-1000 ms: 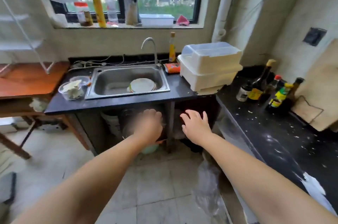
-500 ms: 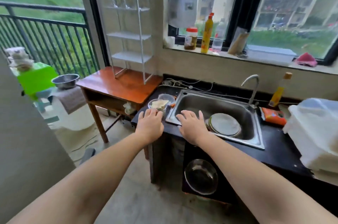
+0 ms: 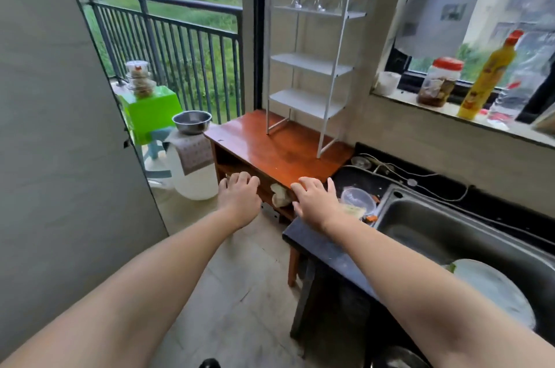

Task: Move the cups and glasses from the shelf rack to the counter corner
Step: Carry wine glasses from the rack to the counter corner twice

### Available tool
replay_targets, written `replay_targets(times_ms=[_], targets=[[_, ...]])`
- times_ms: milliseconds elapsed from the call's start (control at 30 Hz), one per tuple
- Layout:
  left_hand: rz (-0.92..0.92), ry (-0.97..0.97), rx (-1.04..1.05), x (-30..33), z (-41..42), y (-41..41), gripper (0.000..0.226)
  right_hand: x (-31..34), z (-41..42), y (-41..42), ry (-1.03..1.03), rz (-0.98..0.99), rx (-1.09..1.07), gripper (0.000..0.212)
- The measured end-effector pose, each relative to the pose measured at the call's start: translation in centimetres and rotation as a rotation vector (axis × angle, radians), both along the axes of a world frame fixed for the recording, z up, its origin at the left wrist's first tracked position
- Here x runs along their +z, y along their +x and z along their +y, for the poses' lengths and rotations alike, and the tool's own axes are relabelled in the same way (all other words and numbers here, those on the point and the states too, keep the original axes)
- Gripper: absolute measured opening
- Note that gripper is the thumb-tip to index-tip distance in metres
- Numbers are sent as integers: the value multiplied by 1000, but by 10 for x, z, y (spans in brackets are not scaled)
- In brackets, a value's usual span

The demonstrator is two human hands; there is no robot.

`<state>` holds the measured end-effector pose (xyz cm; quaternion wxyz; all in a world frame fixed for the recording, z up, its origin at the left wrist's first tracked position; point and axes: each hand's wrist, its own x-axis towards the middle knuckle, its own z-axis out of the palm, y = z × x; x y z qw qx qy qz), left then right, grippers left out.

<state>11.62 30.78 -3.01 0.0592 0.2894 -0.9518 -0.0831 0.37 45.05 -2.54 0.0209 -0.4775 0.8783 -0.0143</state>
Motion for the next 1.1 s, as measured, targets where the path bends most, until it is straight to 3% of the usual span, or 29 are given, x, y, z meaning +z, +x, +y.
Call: replay_targets(times_ms=[167, 400, 733, 900, 1100], targets=[[26, -39, -29, 16, -91, -54, 40, 16, -93, -45, -43, 71, -8, 47], [85, -116, -181, 67, -202, -135, 39, 62, -198, -119, -179, 100, -187, 47], [284, -112, -331, 145, -263, -280, 41, 144, -262, -233, -422, 74, -331, 46], [454, -33, -425, 199, -277, -352, 39, 196, -287, -295, -644, 124, -408, 46], [629, 123, -456, 247, -296, -423, 27, 254, -313, -353, -1067, -29, -596, 50]])
